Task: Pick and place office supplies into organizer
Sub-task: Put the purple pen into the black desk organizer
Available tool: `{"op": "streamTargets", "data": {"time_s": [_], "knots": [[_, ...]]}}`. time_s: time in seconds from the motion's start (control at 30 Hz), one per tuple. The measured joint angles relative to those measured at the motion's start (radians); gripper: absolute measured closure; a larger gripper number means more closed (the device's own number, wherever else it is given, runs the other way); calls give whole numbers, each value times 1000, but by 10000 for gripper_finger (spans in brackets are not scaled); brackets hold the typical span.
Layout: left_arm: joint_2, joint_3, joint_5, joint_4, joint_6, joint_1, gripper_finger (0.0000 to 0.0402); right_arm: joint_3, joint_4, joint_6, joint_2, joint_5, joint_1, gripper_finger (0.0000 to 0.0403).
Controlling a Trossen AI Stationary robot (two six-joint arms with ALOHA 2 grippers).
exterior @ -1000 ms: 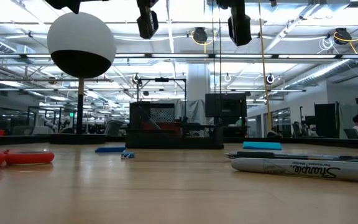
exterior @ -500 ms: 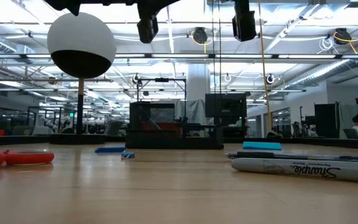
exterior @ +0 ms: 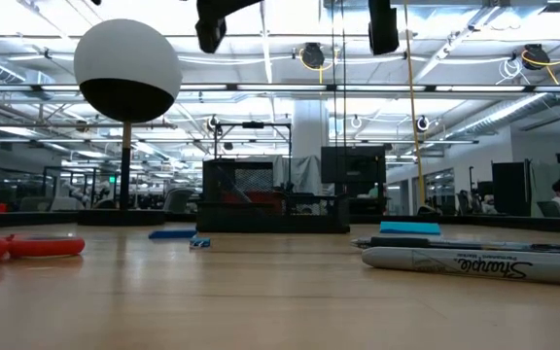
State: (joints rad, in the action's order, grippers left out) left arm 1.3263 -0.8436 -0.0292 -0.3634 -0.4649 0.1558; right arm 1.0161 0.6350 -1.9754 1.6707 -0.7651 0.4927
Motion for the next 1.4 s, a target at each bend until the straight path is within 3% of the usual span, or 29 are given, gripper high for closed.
{"op": "streamTargets", "data": {"time_s": [0.33,0.67,0.77,1.0,1.17,1.4], "knots": [[-125,-1,-164,174,98,18,218,-1,72,118,-5,-89,-16,376],[-225,-2,-448,208,368,74,218,-1,10,690,-96,-79,-116,376],[-232,-2,-490,202,431,83,218,-1,-74,925,-124,11,-177,376],[-231,75,-531,97,497,67,218,0,-212,1354,-141,352,-365,376],[-276,218,-528,-152,537,22,218,0,-222,1508,-141,564,-487,376],[-362,374,-409,-294,491,-57,218,-35,-152,1610,-135,773,-600,376]]}}
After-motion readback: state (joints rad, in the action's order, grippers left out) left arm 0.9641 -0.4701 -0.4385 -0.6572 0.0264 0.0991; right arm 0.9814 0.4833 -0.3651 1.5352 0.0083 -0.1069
